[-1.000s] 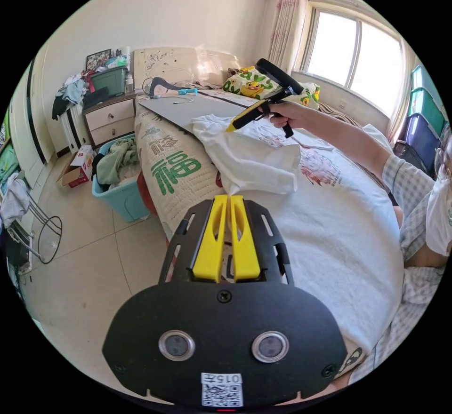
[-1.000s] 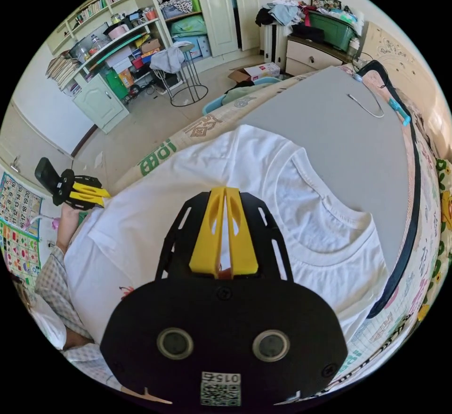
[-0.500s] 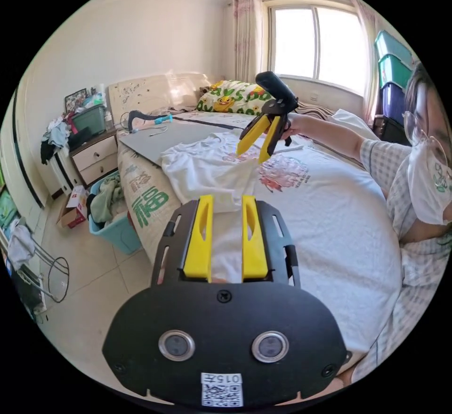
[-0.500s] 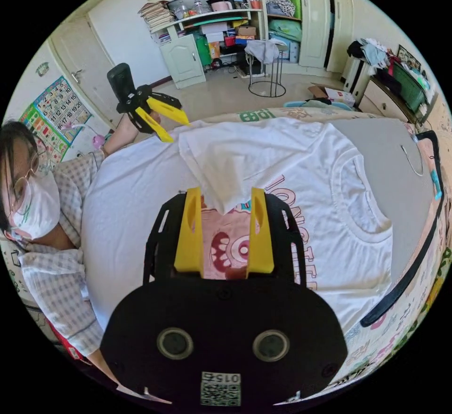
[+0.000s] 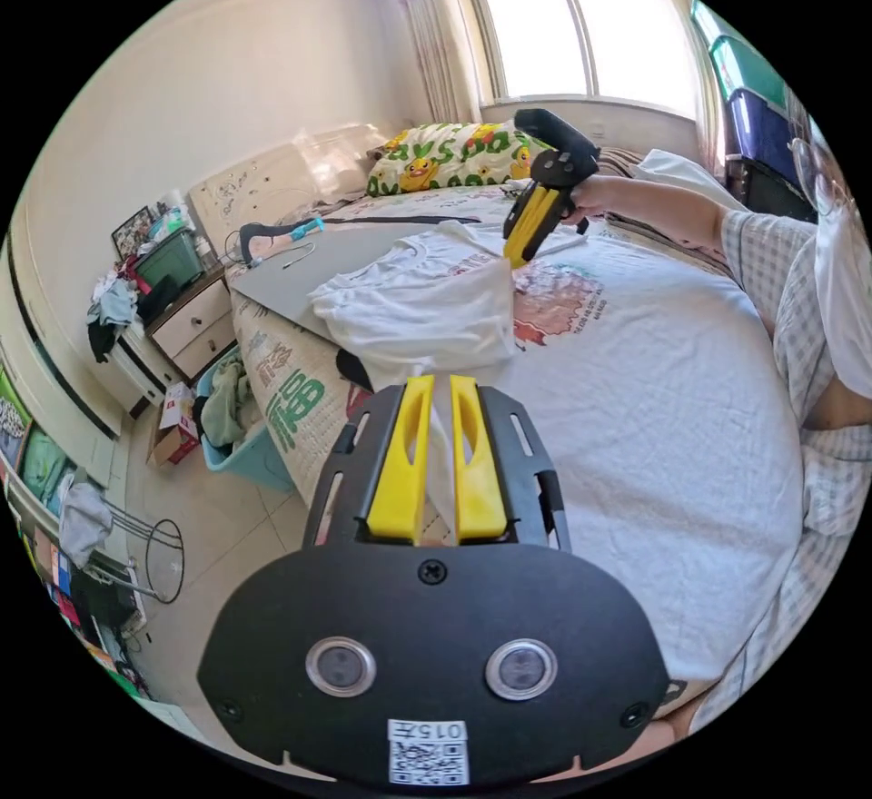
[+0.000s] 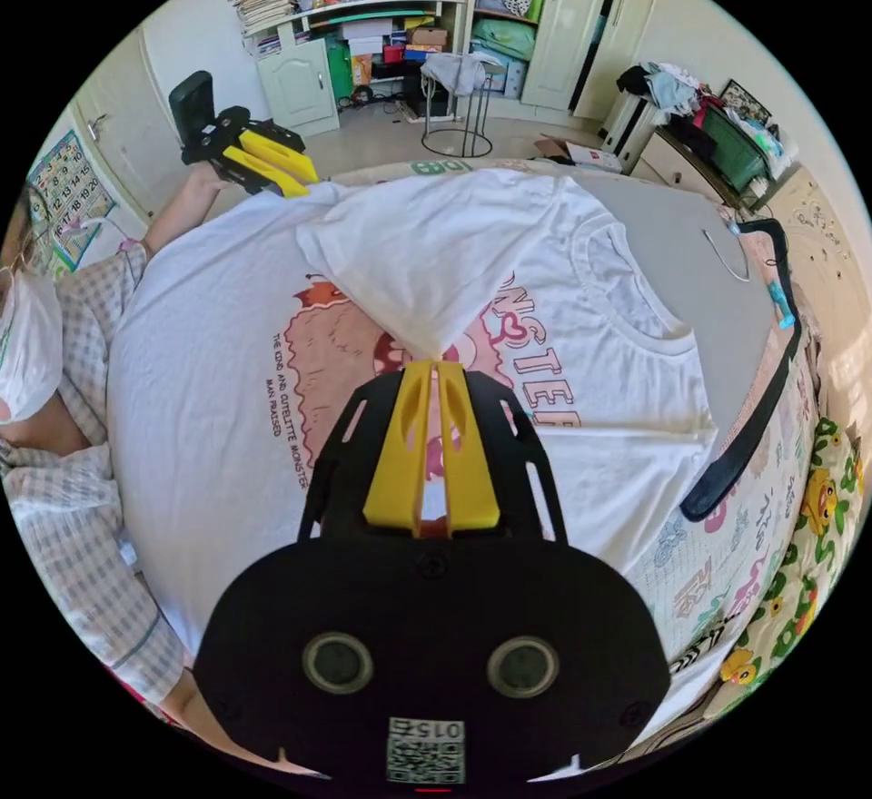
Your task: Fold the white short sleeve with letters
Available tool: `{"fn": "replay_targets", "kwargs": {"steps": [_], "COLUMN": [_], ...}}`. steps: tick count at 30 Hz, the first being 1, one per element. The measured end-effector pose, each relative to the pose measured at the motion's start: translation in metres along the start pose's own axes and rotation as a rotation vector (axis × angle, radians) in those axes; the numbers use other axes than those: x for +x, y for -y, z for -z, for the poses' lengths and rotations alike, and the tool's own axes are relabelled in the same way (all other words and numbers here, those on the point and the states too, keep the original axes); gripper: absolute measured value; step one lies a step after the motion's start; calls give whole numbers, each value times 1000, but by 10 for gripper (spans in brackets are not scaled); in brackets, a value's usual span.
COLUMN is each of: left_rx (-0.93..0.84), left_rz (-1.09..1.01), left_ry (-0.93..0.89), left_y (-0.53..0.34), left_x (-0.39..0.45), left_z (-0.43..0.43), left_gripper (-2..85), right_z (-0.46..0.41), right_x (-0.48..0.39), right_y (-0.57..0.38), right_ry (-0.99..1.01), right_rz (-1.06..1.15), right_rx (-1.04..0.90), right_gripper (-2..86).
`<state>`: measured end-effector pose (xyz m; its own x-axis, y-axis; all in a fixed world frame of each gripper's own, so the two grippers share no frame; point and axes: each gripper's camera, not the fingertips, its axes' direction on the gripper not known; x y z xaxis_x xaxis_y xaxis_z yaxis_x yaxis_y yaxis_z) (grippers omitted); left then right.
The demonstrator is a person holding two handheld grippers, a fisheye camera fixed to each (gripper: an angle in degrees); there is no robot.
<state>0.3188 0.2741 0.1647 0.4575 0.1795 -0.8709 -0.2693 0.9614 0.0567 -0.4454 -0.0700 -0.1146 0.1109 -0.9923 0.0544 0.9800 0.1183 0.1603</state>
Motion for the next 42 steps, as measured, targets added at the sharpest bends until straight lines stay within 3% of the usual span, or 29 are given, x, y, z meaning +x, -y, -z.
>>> {"fn": "replay_targets", "kwargs": {"steps": [8, 15, 17, 20, 24, 28, 31, 34, 42], "left_rx": [-89, -10, 8, -18, -86, -17, 110, 65, -93], "left_rz": [-41, 121, 138, 115, 58, 143, 185, 168, 210], "left_ry": [121, 210, 195, 207, 266, 233, 117, 86, 107], "left_y": [4, -38, -49, -53, -52, -57, -62, -56, -57], "left_x": [3, -22, -26, -26, -16, -29, -39, -39, -55], "left_z": [-20, 6, 9, 7, -1, 21, 43, 27, -16], "left_gripper": [37, 1, 0, 0, 2, 12, 23, 32, 10], "right_z": [13, -57, -65, -66, -70, -50, -24, -20, -73], "right_x": [79, 116, 114, 116, 121, 83, 13, -62, -108], "right_y": [46, 129, 141, 150, 151, 131, 107, 96, 108], "right_ry": [140, 157, 154, 82, 96, 40, 109, 85, 40], "right_rz": [-305, -453, -427, -446, -500, -376, -114, 106, 95], "right_rx": [264, 190, 201, 193, 186, 191, 244, 227, 149], "right_gripper": [95, 100, 46, 3, 13, 85, 102, 112, 69]}}
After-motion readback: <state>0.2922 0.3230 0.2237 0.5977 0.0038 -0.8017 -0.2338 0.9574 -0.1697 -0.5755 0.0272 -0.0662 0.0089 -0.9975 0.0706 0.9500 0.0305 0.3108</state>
